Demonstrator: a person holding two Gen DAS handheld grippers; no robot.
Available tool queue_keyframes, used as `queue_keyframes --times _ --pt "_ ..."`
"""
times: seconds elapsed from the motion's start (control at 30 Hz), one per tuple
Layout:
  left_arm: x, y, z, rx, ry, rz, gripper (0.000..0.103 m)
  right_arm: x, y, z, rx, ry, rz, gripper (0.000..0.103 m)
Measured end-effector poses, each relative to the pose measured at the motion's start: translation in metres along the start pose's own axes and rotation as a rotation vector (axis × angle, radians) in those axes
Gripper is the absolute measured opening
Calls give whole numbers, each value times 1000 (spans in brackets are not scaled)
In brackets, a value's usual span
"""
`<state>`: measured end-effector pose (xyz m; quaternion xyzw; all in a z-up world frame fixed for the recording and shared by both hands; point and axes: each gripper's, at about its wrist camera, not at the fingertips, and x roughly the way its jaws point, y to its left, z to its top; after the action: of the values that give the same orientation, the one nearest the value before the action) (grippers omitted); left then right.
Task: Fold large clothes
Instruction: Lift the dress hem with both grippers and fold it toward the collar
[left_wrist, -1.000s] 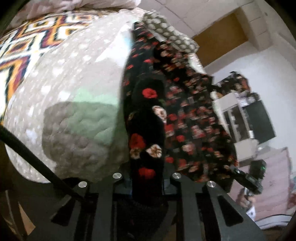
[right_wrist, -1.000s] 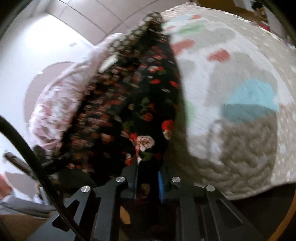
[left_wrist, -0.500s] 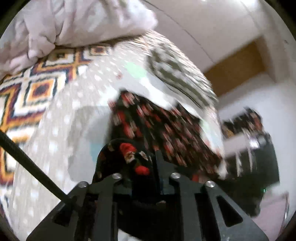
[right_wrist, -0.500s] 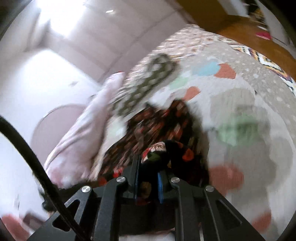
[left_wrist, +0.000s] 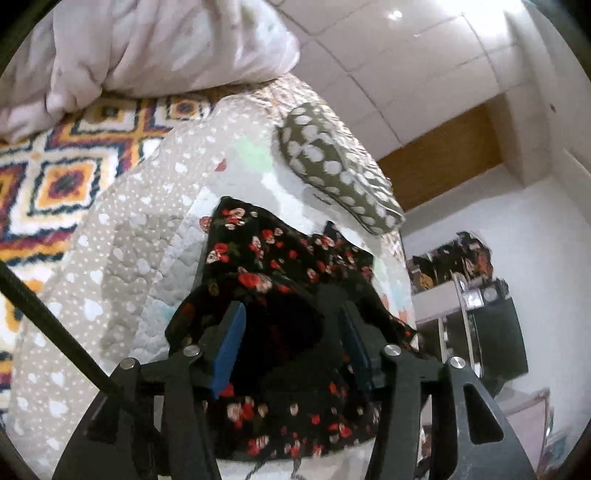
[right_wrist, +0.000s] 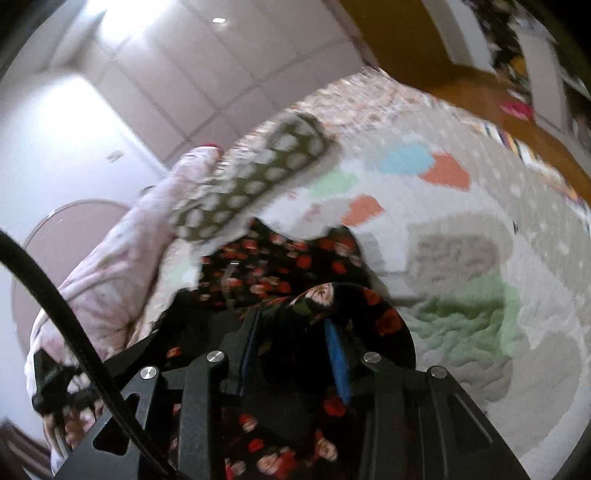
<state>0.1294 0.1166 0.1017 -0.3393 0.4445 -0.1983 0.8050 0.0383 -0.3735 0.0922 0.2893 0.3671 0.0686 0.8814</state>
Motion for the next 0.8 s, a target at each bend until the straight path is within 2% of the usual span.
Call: queue_keyframes --times 0.07,0.17,0.3,0.4,0.5,0.6,0.67,0.73,0.8 --pt "-9 -7 -9 51 12 -4 52 -19 16 -8 -66 -25 24 38" --pt "-13 -20 -30 171 41 53 53 -28 34 -20 -124 -39 46 38" --pt "7 -43 -70 418 116 145 53 -9 49 -42 -228 56 35 38" --pt "40 -52 -86 513 186 200 53 22 51 -51 -269 117 -27 36" --pt "69 -48 -74 521 180 275 53 59 48 -43 -291 152 -112 36" --pt "95 -41 -45 459 172 282 53 90 40 -28 -290 157 -192 36" --pt "103 -43 -23 433 113 299 53 105 35 -16 -278 148 -226 36" --pt "111 -41 0 406 46 353 53 118 28 -4 -256 138 -252 36" --pt "121 -30 19 345 37 362 53 130 23 6 -237 135 -265 36"
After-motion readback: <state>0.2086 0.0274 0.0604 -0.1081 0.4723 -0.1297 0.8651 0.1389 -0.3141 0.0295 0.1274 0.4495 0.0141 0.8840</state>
